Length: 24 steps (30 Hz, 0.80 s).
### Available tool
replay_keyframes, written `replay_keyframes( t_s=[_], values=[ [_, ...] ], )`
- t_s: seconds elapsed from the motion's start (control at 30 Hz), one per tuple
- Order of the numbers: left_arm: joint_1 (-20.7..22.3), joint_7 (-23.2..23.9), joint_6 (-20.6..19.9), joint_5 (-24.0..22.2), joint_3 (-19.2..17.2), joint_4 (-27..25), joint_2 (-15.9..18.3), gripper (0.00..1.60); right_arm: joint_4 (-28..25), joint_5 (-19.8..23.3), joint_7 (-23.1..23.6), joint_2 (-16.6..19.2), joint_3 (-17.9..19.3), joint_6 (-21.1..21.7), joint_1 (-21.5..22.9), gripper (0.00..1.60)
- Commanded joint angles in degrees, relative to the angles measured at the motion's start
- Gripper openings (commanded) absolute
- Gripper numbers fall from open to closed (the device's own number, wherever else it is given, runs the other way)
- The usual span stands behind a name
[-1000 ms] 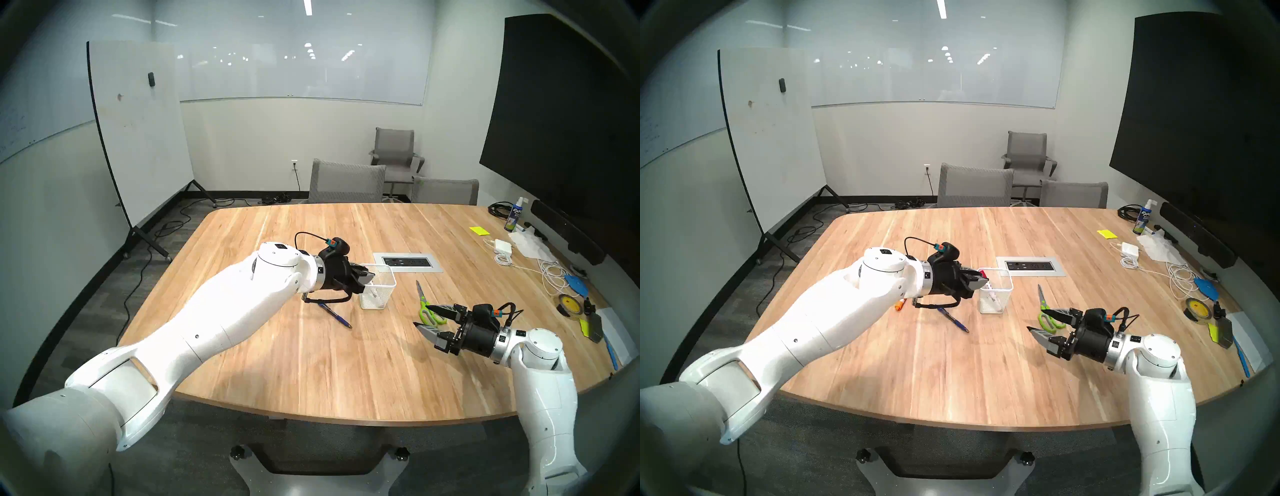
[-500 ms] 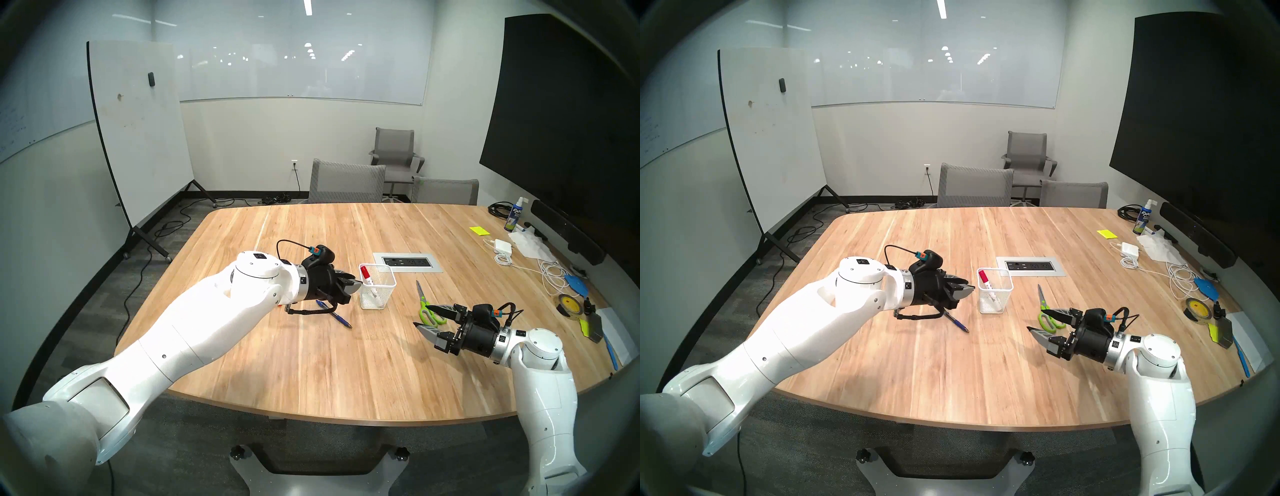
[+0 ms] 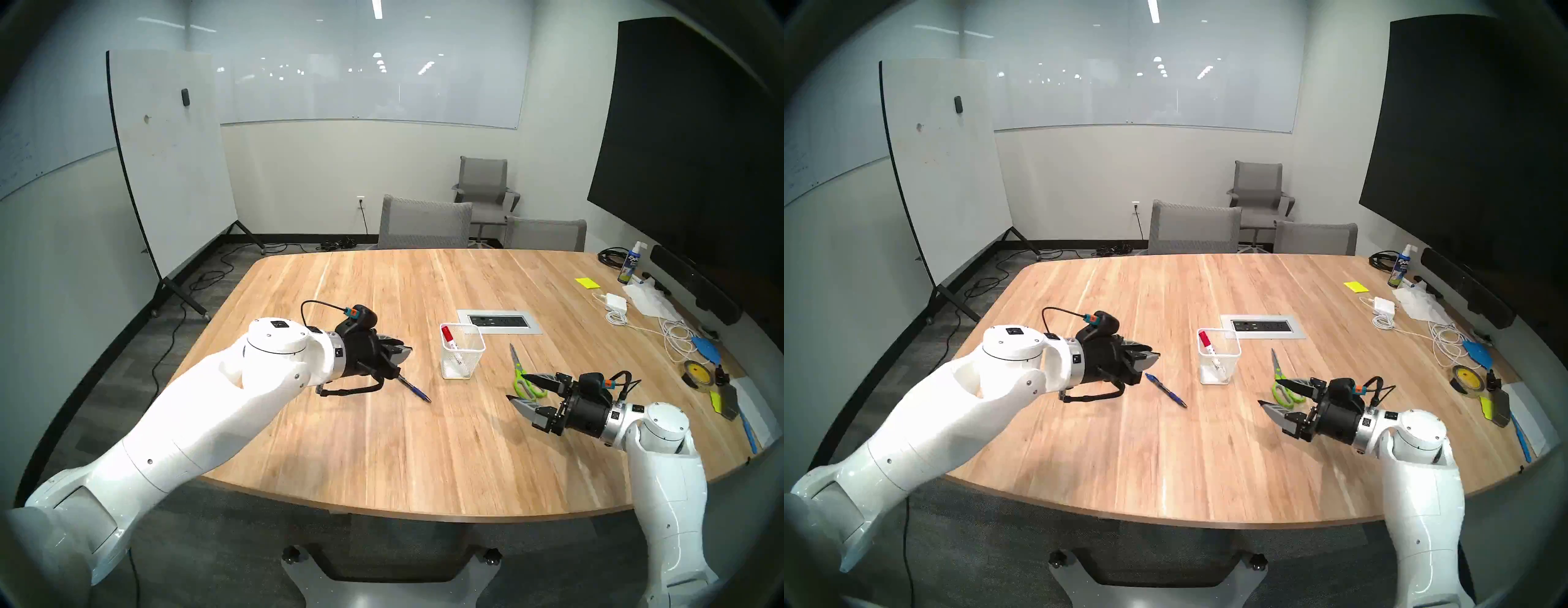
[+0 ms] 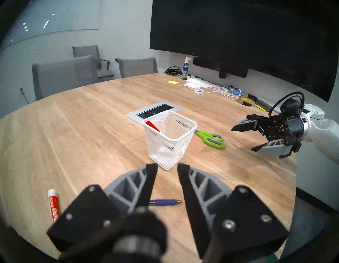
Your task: Place the pen, the marker, and the scissors into the pen holder
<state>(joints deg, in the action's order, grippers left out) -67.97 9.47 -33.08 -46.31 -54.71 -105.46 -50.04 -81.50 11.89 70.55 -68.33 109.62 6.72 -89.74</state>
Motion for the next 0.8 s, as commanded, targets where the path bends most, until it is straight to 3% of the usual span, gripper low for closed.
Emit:
replay_keyframes(
  t_s=[0.0,0.07,0.1,0.13,0.4,0.77],
  values=[
    [-6.15,-3.38,0.78,-2.40,-4.35,-5.10,4.56,1.25,-0.79,0.28,-0.13,-0.17,0.09,0.19,0.64,1.60],
    [-6.60,-3.50,0.91,-2.59,-4.67,-5.02,4.92,1.29,-0.79,0.28,-0.12,-0.18,0.10,0.19,0.64,1.60],
    [-7.21,-3.80,1.05,-2.87,-5.11,-5.19,5.25,1.39,-0.80,0.26,-0.11,-0.19,0.11,0.20,0.64,1.60],
    [-8.19,-4.04,1.53,-3.37,-5.86,-5.13,5.90,1.59,-0.81,0.24,-0.10,-0.21,0.14,0.22,0.65,1.60],
    [-9.07,-3.10,3.37,-4.09,-7.17,-2.47,6.95,1.60,-0.85,0.13,-0.06,-0.30,0.22,0.28,0.67,1.60],
    [-5.01,-1.73,2.44,-4.22,-6.88,4.16,5.24,1.60,-0.84,-0.02,0.06,-0.41,0.33,0.30,0.71,1.60]
  ],
)
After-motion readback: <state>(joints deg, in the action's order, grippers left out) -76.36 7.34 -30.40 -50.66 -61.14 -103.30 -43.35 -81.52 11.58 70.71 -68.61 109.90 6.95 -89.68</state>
